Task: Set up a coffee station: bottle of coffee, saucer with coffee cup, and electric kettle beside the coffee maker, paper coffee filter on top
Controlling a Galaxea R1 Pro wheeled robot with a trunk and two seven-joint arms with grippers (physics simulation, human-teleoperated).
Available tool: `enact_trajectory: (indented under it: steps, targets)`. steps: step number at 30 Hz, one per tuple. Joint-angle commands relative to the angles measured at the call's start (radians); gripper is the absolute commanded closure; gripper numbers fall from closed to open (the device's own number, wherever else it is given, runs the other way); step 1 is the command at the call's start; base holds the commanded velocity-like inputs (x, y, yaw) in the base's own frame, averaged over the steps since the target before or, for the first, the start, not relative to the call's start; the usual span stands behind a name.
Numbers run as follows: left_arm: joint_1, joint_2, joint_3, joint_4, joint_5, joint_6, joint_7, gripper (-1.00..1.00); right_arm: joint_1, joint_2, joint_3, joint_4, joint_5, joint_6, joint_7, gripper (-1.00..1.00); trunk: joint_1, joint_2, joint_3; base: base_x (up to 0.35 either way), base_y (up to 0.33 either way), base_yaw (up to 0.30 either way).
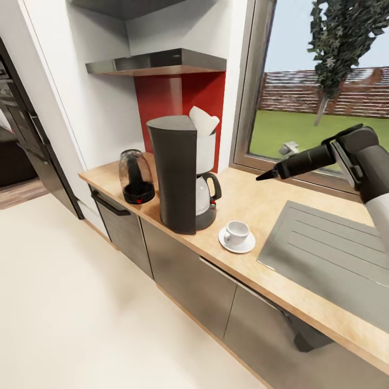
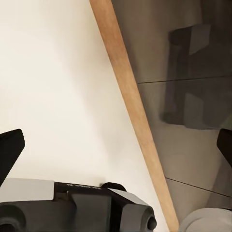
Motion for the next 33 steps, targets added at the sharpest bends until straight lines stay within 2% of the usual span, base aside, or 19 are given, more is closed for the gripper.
enact_trajectory:
  steps: [1,11,33]
  targets:
    - [-0.001,0.0,0.008,0.0,-0.006,0.005,-0.004,-1.0,0.003,-0.003,0.0,-0.006,0.003,0.006,0.006,-1.0,0.0,-0.001,-0.001,0.0,0.0,0.0]
    - [-0.001,0.0,0.008,0.0,-0.006,0.004,-0.004,-1.0,0.019,-0.006,-0.002,-0.009,0.005,0.007,0.006,-1.0,0.0,-0.001,0.0,-0.05,0.047,-0.021]
    - [-0.001,0.0,0.008,0.0,-0.006,0.004,-0.004,-1.0,0.019,-0.006,-0.003,-0.004,0.004,0.006,0.004,-1.0,0.0,-0.001,0.014,-0.016,0.012,-0.245]
